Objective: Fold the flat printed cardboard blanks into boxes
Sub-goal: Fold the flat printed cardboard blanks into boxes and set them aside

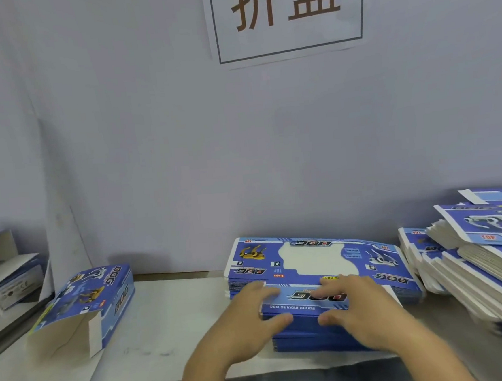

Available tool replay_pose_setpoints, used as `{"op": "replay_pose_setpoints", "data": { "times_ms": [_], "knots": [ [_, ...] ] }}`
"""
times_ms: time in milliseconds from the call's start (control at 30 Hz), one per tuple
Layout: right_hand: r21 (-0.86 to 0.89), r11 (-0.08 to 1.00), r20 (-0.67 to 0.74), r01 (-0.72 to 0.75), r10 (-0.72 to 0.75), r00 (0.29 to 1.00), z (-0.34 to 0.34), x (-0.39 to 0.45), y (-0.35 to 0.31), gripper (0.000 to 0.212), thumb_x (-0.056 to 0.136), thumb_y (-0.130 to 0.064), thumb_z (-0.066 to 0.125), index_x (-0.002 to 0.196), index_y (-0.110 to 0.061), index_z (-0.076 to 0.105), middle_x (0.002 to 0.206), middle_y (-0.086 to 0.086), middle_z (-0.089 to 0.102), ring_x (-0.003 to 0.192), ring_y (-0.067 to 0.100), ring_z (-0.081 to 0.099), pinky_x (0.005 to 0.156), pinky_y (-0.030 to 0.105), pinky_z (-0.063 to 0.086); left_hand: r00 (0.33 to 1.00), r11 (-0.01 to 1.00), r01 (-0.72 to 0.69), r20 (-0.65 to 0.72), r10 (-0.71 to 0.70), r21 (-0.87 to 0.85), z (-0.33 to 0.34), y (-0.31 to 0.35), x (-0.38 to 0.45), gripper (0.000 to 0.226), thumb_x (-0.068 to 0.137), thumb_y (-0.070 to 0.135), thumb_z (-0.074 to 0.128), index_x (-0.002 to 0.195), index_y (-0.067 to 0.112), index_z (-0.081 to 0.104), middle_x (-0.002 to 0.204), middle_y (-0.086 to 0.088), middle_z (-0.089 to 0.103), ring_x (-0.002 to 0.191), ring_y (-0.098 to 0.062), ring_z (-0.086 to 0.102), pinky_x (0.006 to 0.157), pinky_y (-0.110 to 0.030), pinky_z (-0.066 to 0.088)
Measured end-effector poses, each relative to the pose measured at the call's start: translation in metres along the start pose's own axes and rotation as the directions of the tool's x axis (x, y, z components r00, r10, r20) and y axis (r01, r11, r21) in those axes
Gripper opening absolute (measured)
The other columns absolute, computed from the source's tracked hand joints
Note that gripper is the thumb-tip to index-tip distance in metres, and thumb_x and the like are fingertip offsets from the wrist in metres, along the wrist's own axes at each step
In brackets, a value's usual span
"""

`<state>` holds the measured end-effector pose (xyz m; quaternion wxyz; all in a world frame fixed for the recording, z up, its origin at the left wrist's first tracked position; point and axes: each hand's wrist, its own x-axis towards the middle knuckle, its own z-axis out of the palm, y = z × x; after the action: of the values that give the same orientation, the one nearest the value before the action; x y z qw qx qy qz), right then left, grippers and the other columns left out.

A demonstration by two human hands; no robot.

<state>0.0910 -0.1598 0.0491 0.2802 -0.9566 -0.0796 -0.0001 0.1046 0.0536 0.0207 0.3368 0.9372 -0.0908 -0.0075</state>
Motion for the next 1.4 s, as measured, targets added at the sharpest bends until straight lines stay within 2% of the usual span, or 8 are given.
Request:
{"op": "replay_pose_setpoints", "data": {
  "times_ms": [167,367,567,767,867,967,1133,1400],
  "knots": [
    [-0.016,0.999,-0.033,0.039,-0.040,0.999,-0.002,0.001,0.003,0.036,0.091,-0.037,0.071,0.126,-0.043,0.065,0.145,-0.012,0.053,0.132,0.013,0.047,0.105,0.032,0.045,0.968,0.971,-0.075,-0.251,0.016,-0.227,-0.009,0.003,-0.001,0.020,0.096,0.047,0.058,0.115,0.041,0.059,0.124,0.016,0.057,0.110,-0.003,0.057,0.066,-0.007,0.050],
    [-0.017,0.984,-0.288,0.175,-0.172,0.942,-0.007,0.001,-0.001,0.023,0.101,-0.035,0.054,0.116,-0.036,0.072,0.112,-0.014,0.070,0.097,0.005,0.060,0.082,0.024,0.051,0.763,0.898,-0.301,-0.645,0.026,-0.320,-0.019,0.013,-0.003,0.009,0.100,0.030,0.056,0.105,0.031,0.064,0.108,0.013,0.068,0.104,0.003,0.060,0.070,-0.011,0.049],
    [-0.074,0.899,-0.757,0.431,-0.332,0.563,-0.024,-0.006,-0.018,0.042,0.100,-0.032,0.040,0.108,-0.007,0.072,0.054,-0.022,0.044,0.052,-0.006,0.053,0.048,0.006,0.036,0.669,0.757,-0.373,-0.721,-0.181,-0.537,-0.031,0.013,-0.003,0.024,0.098,0.025,0.058,0.121,0.028,0.050,0.123,0.010,0.054,0.116,-0.015,0.053,0.052,-0.002,0.045],
    [-0.188,0.814,-0.921,0.550,-0.340,0.189,-0.052,-0.024,-0.045,0.025,0.104,-0.019,0.047,0.103,-0.003,0.066,0.069,-0.024,0.046,0.063,-0.019,0.050,0.055,-0.004,0.030,0.774,0.663,-0.402,-0.621,-0.122,-0.631,-0.037,0.026,-0.010,0.047,0.084,0.045,0.061,0.128,0.035,0.048,0.130,0.014,0.054,0.116,-0.013,0.058,0.057,-0.007,0.049],
    [0.000,0.744,-0.942,0.669,-0.225,0.251,-0.059,-0.028,-0.051,0.011,0.104,-0.021,0.049,0.104,-0.020,0.060,0.068,-0.015,0.065,0.056,0.003,0.057,0.046,0.006,0.035,0.797,0.647,-0.451,-0.603,-0.017,-0.614,-0.043,0.036,-0.020,0.061,0.075,0.058,0.060,0.132,0.039,0.048,0.136,0.020,0.056,0.123,-0.004,0.057,0.079,-0.014,0.051],
    [0.221,0.693,-0.882,0.686,-0.159,0.444,-0.057,-0.027,-0.052,0.014,0.104,-0.018,0.050,0.095,-0.025,0.059,0.074,-0.009,0.069,0.053,0.007,0.060,0.046,0.010,0.042,0.796,0.503,-0.535,-0.605,0.029,-0.679,-0.049,0.050,-0.026,0.050,0.074,0.051,0.066,0.119,0.032,0.058,0.112,0.012,0.074,0.100,-0.010,0.073,0.068,-0.023,0.060],
    [0.613,0.501,-0.646,0.611,-0.127,0.753,-0.045,-0.025,-0.050,0.021,0.090,-0.041,0.053,0.106,-0.029,0.058,0.096,-0.004,0.074,0.083,0.014,0.074,0.060,0.027,0.061,0.758,0.582,-0.559,-0.649,0.070,-0.590,-0.054,0.062,-0.031,0.054,0.070,0.054,0.069,0.116,0.033,0.052,0.101,0.016,0.073,0.090,-0.011,0.075,0.061,-0.021,0.059],
    [0.643,0.533,-0.585,0.549,-0.120,0.802,-0.032,-0.020,-0.050,0.039,0.080,-0.049,0.058,0.113,-0.032,0.048,0.102,-0.015,0.071,0.092,0.005,0.072,0.058,0.020,0.058,0.787,0.624,-0.501,-0.615,0.041,-0.600,-0.046,0.064,-0.030,0.061,0.065,0.048,0.074,0.119,0.033,0.049,0.096,0.025,0.070,0.085,-0.003,0.073,0.056,-0.016,0.056]
  ]
}}
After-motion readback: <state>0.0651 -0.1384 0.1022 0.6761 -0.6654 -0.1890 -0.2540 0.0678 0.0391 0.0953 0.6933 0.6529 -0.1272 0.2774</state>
